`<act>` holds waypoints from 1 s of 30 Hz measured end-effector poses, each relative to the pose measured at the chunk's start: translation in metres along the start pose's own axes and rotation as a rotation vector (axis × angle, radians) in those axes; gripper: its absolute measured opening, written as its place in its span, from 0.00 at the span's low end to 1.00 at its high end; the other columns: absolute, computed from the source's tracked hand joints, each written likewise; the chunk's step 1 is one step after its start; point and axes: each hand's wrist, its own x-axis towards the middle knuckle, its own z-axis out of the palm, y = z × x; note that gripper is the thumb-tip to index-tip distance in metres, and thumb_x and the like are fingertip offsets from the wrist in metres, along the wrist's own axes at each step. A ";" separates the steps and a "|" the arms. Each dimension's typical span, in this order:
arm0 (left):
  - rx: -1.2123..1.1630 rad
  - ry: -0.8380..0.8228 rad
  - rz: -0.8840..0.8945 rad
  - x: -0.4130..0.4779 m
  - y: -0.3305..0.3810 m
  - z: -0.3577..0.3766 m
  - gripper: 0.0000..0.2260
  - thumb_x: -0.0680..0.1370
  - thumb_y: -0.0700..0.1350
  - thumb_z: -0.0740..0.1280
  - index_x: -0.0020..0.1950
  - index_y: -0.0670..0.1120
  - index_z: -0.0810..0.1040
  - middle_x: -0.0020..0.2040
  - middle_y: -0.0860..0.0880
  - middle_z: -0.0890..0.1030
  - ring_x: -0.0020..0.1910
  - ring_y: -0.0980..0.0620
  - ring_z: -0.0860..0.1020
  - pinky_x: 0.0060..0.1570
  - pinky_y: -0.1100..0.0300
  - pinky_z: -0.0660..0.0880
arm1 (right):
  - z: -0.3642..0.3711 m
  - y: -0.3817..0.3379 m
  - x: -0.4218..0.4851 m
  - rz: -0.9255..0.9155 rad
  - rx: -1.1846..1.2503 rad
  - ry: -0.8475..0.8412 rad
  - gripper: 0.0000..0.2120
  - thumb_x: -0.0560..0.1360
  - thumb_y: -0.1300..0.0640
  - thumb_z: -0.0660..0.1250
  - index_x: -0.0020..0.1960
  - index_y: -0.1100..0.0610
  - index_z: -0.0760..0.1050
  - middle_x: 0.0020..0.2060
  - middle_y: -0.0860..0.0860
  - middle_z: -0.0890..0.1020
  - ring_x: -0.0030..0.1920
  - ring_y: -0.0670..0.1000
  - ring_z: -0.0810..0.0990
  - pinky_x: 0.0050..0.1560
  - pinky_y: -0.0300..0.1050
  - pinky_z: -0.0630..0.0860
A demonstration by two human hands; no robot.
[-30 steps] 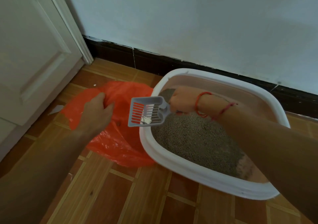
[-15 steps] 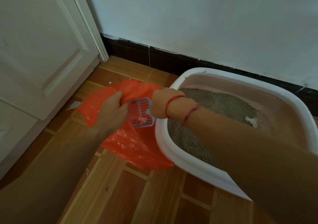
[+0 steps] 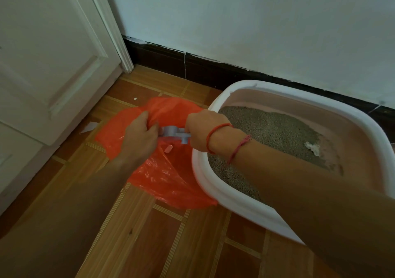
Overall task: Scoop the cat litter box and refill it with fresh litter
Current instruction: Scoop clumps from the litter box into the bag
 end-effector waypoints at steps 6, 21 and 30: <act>0.011 0.009 0.001 0.003 -0.002 0.002 0.09 0.82 0.42 0.59 0.47 0.37 0.73 0.37 0.48 0.73 0.34 0.51 0.70 0.32 0.58 0.67 | -0.012 0.024 -0.010 -0.047 -0.013 -0.003 0.13 0.75 0.53 0.65 0.58 0.53 0.78 0.44 0.52 0.79 0.43 0.55 0.78 0.44 0.49 0.79; 0.102 -0.005 -0.030 -0.001 0.010 0.002 0.09 0.81 0.42 0.59 0.43 0.40 0.72 0.37 0.42 0.76 0.32 0.44 0.73 0.32 0.49 0.72 | -0.062 0.096 -0.063 0.129 -0.056 0.033 0.06 0.76 0.54 0.60 0.51 0.53 0.73 0.38 0.49 0.74 0.40 0.51 0.75 0.42 0.47 0.76; 0.168 -0.071 -0.013 -0.013 0.022 0.033 0.11 0.83 0.44 0.59 0.43 0.40 0.72 0.36 0.45 0.75 0.32 0.49 0.72 0.29 0.58 0.63 | -0.017 0.179 -0.103 0.471 0.051 -0.005 0.12 0.75 0.46 0.61 0.47 0.53 0.78 0.35 0.49 0.79 0.37 0.52 0.79 0.45 0.50 0.81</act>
